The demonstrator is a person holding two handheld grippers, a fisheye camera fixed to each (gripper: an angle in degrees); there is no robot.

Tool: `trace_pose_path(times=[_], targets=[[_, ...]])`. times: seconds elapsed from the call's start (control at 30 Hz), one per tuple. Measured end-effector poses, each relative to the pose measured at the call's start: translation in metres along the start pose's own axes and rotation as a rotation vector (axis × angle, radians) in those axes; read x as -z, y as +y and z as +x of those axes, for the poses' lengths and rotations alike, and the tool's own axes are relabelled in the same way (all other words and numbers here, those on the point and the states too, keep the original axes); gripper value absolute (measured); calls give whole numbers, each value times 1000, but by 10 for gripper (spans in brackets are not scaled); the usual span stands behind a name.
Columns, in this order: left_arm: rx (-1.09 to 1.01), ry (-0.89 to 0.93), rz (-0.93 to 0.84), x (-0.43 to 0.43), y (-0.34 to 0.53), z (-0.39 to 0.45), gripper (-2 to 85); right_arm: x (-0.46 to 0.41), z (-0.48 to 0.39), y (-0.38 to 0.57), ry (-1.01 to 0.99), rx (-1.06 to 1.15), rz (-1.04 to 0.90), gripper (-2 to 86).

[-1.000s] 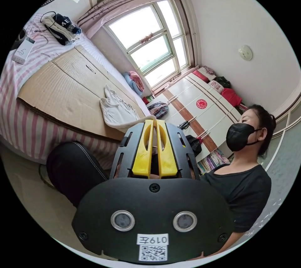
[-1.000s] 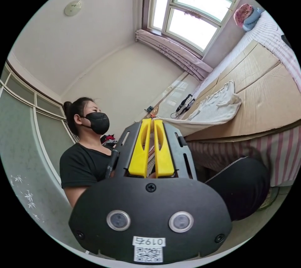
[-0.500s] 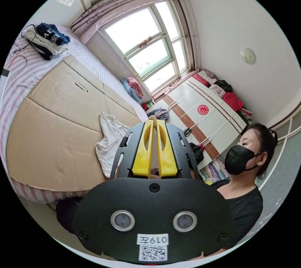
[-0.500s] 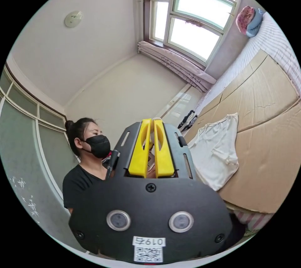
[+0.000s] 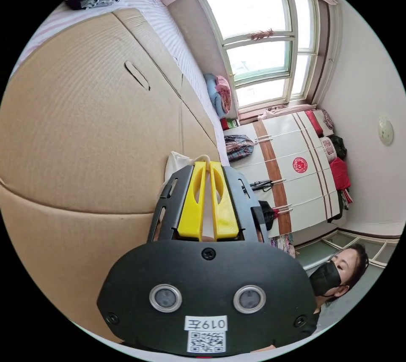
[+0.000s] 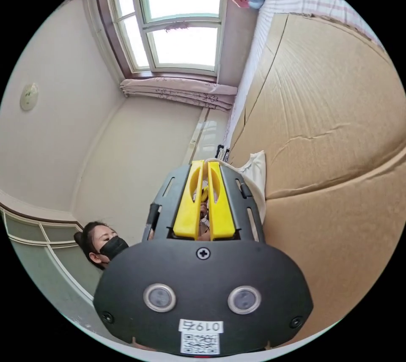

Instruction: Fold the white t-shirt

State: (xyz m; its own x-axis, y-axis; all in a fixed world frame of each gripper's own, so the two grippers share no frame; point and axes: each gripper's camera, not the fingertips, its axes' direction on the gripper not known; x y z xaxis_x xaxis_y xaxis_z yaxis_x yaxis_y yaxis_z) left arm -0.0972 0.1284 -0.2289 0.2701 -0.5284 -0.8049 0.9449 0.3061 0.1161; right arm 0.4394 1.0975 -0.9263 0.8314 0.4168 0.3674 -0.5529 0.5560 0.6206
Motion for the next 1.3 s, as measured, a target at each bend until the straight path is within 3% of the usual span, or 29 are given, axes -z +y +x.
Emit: trace_pose_path(times=[0.6, 0.73, 0.83, 1.07, 1.17, 1.3], targets=[[276, -100, 2, -113, -99, -103, 69, -130, 75, -17, 78, -97, 118, 90], [220, -18, 2, -119, -109, -114, 49, -178, 36, 3, 229, 136, 25, 72], [141, -62, -46, -123, -119, -113, 34, -218, -1, 34, 315, 331, -37, 61], [-201, -398, -146, -136, -129, -59, 20, -347, -39, 132, 848, 817, -233, 51], [-356, -516, -243, -160, -126, -39, 16, -401, -35, 176, 955, 1009, -311, 50], [-479, -675, -274, -196, -124, -24, 14, -460, -19, 213, 1070, 1100, -343, 17]])
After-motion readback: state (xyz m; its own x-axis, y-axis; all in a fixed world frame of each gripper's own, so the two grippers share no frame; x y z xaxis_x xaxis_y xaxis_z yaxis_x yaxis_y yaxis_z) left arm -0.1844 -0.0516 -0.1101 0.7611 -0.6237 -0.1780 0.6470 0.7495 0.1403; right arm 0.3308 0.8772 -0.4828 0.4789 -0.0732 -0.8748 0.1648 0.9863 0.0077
